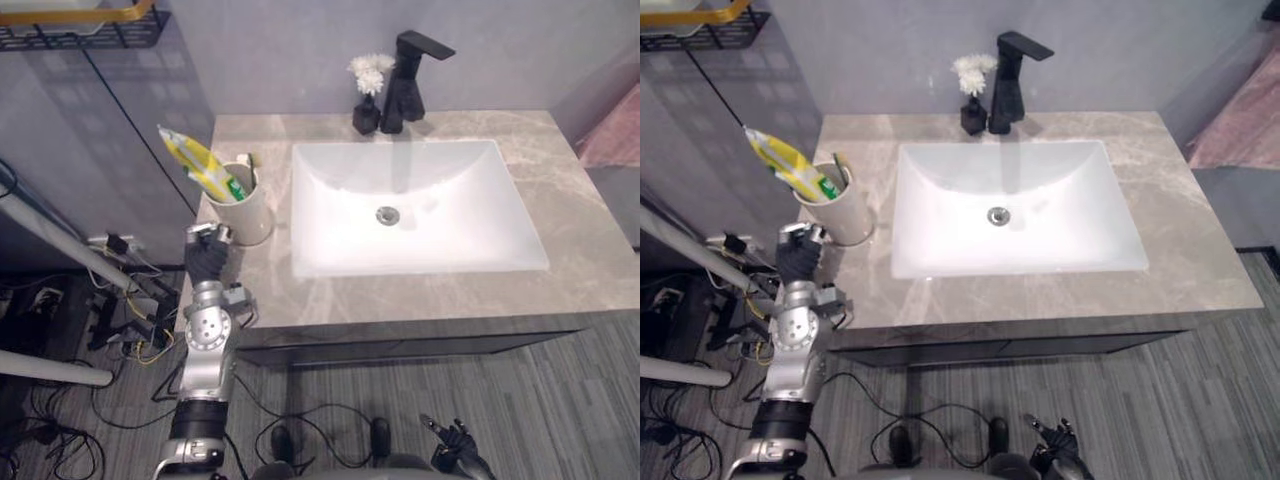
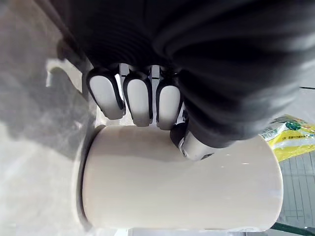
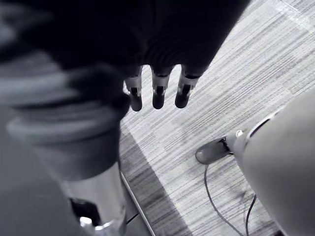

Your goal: Organize washtable

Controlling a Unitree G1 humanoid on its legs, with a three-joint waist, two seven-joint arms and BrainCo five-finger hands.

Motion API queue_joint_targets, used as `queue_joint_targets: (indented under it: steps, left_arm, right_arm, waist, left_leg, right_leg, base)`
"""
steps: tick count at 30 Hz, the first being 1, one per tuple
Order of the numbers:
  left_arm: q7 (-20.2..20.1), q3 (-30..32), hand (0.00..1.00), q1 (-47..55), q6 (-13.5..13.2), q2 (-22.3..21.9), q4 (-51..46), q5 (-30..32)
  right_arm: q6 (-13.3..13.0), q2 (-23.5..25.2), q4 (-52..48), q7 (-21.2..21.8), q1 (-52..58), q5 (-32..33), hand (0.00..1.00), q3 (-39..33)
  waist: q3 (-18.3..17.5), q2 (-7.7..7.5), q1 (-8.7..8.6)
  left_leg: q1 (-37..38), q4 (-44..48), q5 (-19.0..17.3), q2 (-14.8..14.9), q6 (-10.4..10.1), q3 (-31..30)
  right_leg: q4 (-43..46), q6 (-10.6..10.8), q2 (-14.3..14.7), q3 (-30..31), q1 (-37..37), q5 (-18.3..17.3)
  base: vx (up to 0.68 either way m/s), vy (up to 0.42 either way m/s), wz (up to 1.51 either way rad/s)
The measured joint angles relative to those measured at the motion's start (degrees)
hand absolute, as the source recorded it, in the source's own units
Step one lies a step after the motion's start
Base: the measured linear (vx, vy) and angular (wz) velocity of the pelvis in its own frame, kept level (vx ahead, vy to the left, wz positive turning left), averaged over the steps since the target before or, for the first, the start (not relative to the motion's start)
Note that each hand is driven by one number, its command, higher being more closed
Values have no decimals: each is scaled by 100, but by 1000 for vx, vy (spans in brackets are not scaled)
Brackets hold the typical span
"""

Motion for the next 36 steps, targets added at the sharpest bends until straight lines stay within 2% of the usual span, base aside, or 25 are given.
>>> queue_joint_targets:
  steps: [19, 29, 36]
  left_arm:
    - [12, 58, 100, 0, 1, 23, 15, 46]
    - [-331, -83, 100, 164, 0, 19, -118, -7]
    - [-615, -607, 100, 467, -6, -5, -483, -225]
  right_arm:
    - [0, 14, 1, 99, 6, -1, 0, -133]
    - [0, 17, 1, 102, 4, 4, 0, -98]
    - [0, 23, 7, 103, 9, 8, 0, -75]
  waist:
    - [7, -12, -12]
    - [20, -35, -20]
    - [28, -50, -26]
  left_leg:
    - [26, 1, -6, 0, 2, 21]
    - [83, 2, -6, -1, 2, -38]
    - [87, 8, -5, -1, 2, -76]
  right_leg:
    - [0, 2, -1, 13, 18, 2]
    - [0, 2, -2, -48, 106, 1]
    - [0, 2, -3, -56, 112, 0]
  base:
    - [0, 0, 0]
    - [0, 0, 2]
    - [0, 0, 0]
